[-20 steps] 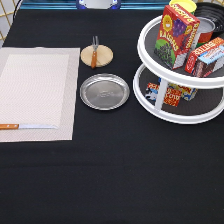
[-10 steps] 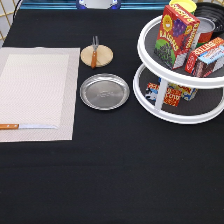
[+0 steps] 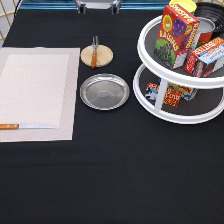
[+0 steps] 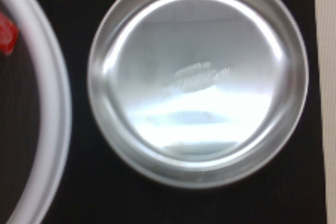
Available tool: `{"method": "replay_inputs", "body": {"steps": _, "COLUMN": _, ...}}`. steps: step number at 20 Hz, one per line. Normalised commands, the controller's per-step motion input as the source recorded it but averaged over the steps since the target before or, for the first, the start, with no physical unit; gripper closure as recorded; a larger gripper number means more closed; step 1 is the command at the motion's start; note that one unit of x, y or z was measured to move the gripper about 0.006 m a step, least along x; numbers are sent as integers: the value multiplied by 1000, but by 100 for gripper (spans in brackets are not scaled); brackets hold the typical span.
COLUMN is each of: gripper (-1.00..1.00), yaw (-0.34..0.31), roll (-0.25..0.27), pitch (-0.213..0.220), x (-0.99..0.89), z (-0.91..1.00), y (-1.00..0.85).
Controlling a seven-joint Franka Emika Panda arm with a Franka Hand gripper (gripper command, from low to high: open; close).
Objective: Arrange plate and fork
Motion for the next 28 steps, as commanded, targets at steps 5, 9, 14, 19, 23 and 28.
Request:
{"method": "replay_inputs", "body": {"steps": 5, "gripper": -100, "yaw": 46, "roll": 25, "pitch": 8, "x": 874, "z": -94, "y": -230}}
{"method": "replay_inputs", "body": {"steps": 9, "gripper": -100, "yaw": 44, "roll": 20, "pitch": 11, "x": 894, "z": -215, "y": -154}}
{"method": "replay_inputs", "body": {"steps": 14, "gripper": -100, "yaw": 39, "roll": 17, "pitch": 6, "x": 847, "z": -323, "y": -82}}
{"method": "replay_inputs", "body": {"steps": 19, "gripper": -100, "yaw": 31, "roll": 23, "pitch": 0, "x": 629, "z": -447, "y": -24}}
{"method": "replay_inputs", "body": {"steps": 23, "gripper": -100, "yaw": 4, "roll": 35, "pitch": 0, "x": 201, "z": -549, "y": 0}}
{"method": "replay_inputs", "body": {"steps": 28, "gripper": -100, "yaw": 0, "roll": 29, "pitch": 0, "x": 56, "z": -554, "y": 0}}
